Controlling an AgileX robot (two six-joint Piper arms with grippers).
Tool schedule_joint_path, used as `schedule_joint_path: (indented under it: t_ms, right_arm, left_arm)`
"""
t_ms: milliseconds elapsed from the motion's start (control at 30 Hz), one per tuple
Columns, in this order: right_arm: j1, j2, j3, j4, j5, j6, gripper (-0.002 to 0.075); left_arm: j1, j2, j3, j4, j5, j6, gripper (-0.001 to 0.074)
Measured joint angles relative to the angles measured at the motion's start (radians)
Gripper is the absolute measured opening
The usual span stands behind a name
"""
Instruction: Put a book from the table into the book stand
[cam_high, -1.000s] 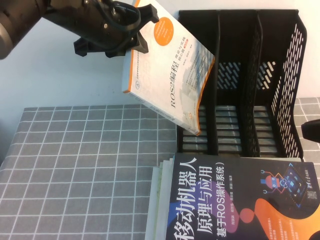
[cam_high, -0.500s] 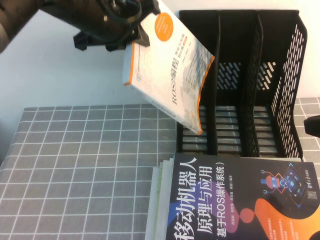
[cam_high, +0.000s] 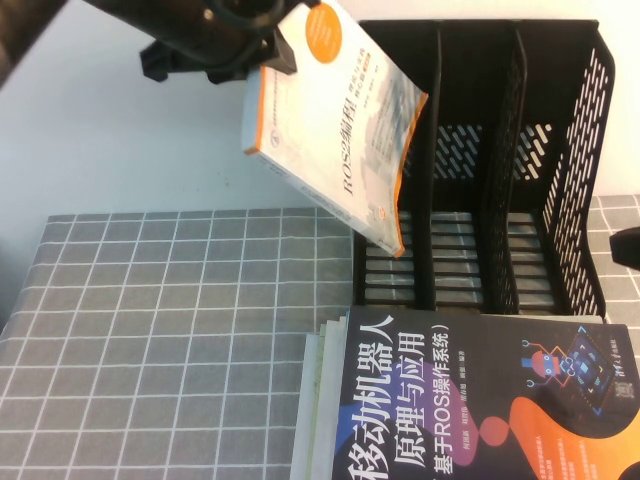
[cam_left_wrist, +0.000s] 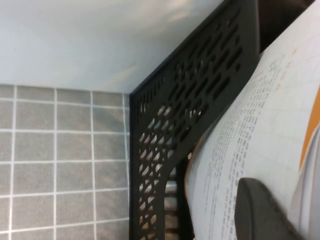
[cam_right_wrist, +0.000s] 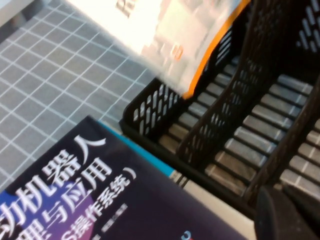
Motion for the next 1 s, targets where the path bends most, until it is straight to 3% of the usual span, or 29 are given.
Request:
schedule_joint_path:
  t_ms: [433, 500, 633, 733, 867, 1000]
  right_arm:
    - [0.000, 0.000, 0.000, 0.100, -0.014, -0.034, -0.0003]
    - [0.000, 0.000, 0.000, 0.112, 0.003, -0.036, -0.0003]
    - [0.000, 0.000, 0.000, 0.126, 0.060, -0.065, -0.0003]
    - [0.000, 0.000, 0.000, 0.130, 0.116, -0.101, -0.0003]
    - [0.000, 0.000, 0.000, 0.130, 0.170, -0.117, -0.0003]
    - [0.000, 0.000, 0.000, 0.130, 0.213, -0.117, -0.0003]
  left_arm:
    - [-0.118, 0.130, -0.002, 0.097, -0.039, -0.045, 0.0124]
    - [-0.120, 0.134, -0.002, 0.097, -0.065, -0.045, 0.0188]
    - [-0.120, 0.129, -0.004, 0.101, -0.138, -0.029, 0.0384]
    - [-0.120, 0.126, -0.015, 0.088, -0.164, 0.035, 0.0449]
    - [-0.120, 0.126, -0.067, 0.094, -0.160, 0.104, 0.0431]
    - [-0.120, 0.126, -0.191, 0.153, -0.081, 0.122, 0.0261]
